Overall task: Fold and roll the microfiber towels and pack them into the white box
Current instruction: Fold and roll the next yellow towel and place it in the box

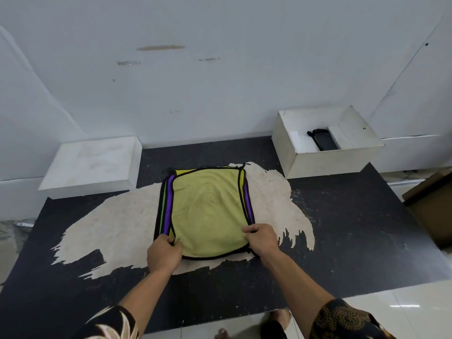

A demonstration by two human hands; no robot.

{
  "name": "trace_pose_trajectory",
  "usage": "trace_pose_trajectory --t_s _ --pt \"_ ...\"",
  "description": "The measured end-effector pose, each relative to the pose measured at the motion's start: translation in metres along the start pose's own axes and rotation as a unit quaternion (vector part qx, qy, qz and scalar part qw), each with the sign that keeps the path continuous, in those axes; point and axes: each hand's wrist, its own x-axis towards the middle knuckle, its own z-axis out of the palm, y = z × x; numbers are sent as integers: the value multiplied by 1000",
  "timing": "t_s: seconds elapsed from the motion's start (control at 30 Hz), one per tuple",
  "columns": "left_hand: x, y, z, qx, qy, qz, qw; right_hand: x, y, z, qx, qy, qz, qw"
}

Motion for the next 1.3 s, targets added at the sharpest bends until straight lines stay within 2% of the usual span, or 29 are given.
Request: trace_pose_trajectory --t_s 0.13,0.23,0.3,0.43,0.5,0.6,0.77,0.97,1.13,1.3 --pt "5 15 -14 -118 -3 -10 993 -5 -15 -7 79 -38 37 995" --pt "17 35 -33 -182 -76 -34 980 -6 -34 -18 120 -78 39 989" --pt "23 52 -49 -271 -128 -71 951 -6 -50 -28 150 -90 25 984" --pt "29 85 -85 -385 -91 -49 917 -8 -86 -49 248 -70 -27 966" --pt "32 90 -93 -377 -36 -21 925 -8 -96 -54 268 -44 -47 961" --pt "36 83 -84 -259 24 13 965 -4 -92 -50 246 -22 -36 968" --pt "36 55 -54 -200 -54 -47 977 7 -54 -22 155 14 -3 988" --pt "23 45 -52 -227 -165 -90 956 8 -29 -8 159 8 40 986" --pt "25 64 -69 -272 -159 -68 947 0 -59 -24 229 12 33 973" --pt "14 98 -85 -382 -168 -41 908 -22 -101 -55 336 -11 17 941"
